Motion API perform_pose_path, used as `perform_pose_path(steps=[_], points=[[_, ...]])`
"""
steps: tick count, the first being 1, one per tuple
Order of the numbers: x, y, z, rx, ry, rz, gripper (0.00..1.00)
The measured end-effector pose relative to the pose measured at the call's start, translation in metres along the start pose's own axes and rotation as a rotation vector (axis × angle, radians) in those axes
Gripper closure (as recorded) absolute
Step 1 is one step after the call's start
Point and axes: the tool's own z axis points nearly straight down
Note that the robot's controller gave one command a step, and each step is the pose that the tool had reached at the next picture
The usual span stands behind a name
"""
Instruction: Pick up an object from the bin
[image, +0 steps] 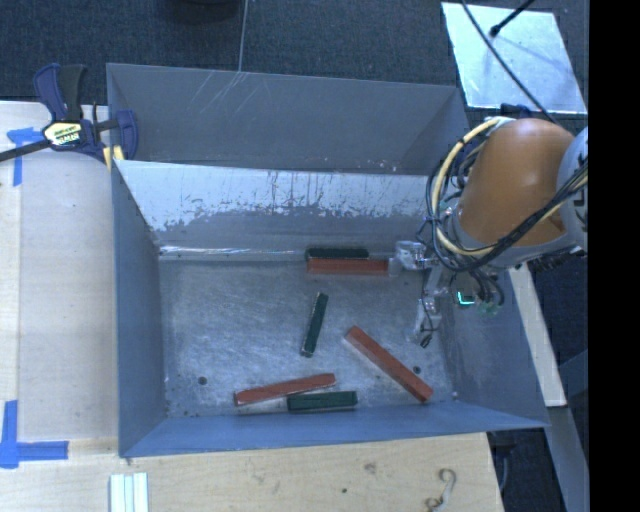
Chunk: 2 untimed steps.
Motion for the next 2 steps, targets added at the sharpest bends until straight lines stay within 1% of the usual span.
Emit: perform_pose_path(steps=[1,2], points=[[0.05,0.001,0.09,-0.001,0.007,0.111,0.0],[0.07,0.007,0.057,0.0,0.004,0.196,0.0]])
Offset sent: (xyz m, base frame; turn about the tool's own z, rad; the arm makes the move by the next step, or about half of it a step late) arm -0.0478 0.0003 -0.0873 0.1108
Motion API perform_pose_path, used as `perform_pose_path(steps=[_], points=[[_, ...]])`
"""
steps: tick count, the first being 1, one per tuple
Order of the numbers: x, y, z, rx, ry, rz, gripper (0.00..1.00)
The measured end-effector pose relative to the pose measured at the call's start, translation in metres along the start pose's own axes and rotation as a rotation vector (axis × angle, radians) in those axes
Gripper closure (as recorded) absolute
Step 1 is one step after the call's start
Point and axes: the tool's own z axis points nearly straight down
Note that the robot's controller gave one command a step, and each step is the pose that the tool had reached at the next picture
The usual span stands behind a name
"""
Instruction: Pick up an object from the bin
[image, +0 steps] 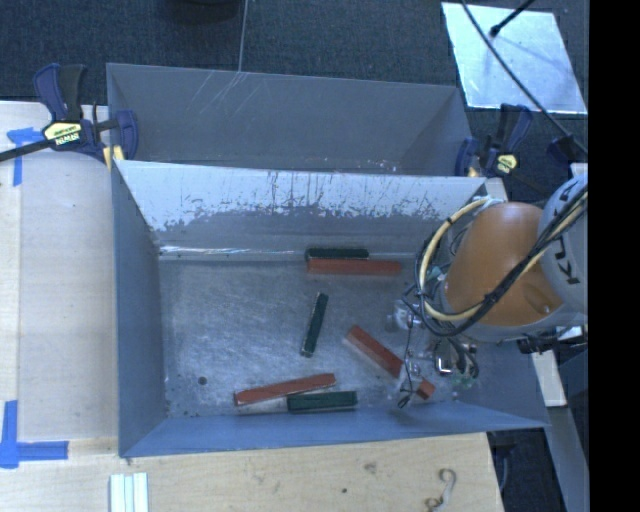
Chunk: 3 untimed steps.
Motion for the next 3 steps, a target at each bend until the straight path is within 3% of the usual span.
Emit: perform_pose_path(steps=[1,2,3], points=[[-0.002,0.006,-0.009,-0.001,-0.007,0.093,0.0],[0.001,0.003,0.03,0.0,-0.001,0.238,0.0],[0.001,0.003,0.03,0.0,-0.002,0.235,0.0]])
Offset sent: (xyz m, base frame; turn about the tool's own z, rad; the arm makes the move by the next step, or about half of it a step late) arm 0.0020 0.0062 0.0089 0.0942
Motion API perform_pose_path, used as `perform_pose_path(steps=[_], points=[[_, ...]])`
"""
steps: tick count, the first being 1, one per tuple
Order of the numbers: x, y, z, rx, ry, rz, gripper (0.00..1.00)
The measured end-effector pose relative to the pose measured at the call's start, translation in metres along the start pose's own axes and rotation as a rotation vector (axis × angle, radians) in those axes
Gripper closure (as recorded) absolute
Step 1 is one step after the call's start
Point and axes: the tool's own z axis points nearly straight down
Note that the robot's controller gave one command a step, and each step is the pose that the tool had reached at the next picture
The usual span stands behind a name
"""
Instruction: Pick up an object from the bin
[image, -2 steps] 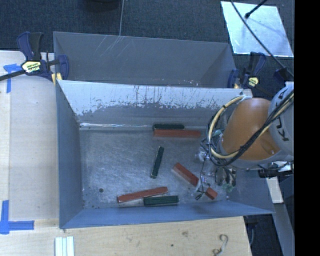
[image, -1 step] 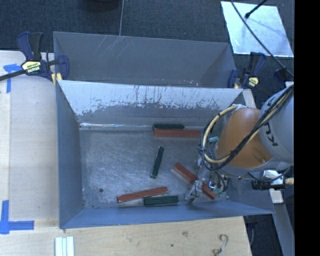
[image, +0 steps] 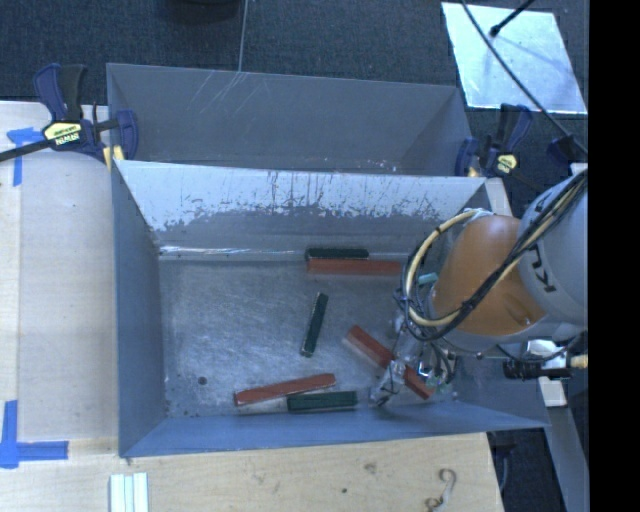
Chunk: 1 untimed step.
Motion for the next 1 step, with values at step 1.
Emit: perform_pose_path(steps=[1], points=[[-0.0009,0.0001,-0.0009,-0.001,-0.002,0.001,1.0]])
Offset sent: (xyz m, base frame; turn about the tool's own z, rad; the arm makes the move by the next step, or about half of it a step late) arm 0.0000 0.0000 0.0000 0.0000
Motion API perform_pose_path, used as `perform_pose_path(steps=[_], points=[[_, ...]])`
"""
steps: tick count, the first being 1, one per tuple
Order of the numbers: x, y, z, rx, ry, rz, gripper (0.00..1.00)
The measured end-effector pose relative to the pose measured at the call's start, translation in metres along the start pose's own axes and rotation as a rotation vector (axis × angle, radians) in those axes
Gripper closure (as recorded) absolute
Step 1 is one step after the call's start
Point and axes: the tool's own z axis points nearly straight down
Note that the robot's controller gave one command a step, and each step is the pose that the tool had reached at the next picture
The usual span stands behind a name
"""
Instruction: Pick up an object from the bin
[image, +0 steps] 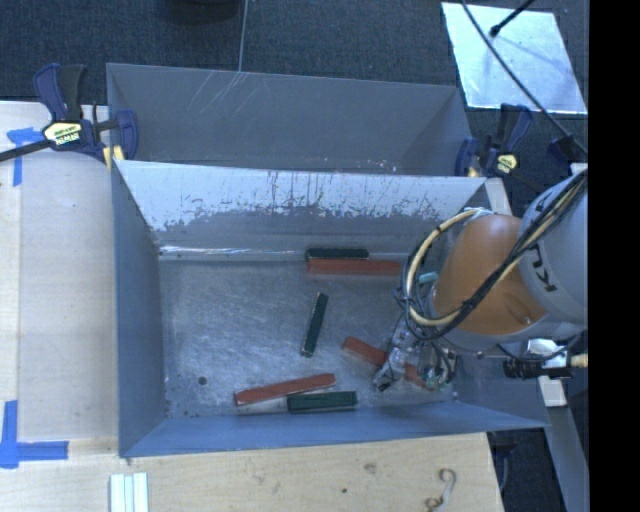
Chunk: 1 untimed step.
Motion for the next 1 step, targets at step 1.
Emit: perform_pose_path(steps=[1], points=[[-0.0017,-0.0002,-0.0399,-0.001,-0.003,-0.004,1.0]])
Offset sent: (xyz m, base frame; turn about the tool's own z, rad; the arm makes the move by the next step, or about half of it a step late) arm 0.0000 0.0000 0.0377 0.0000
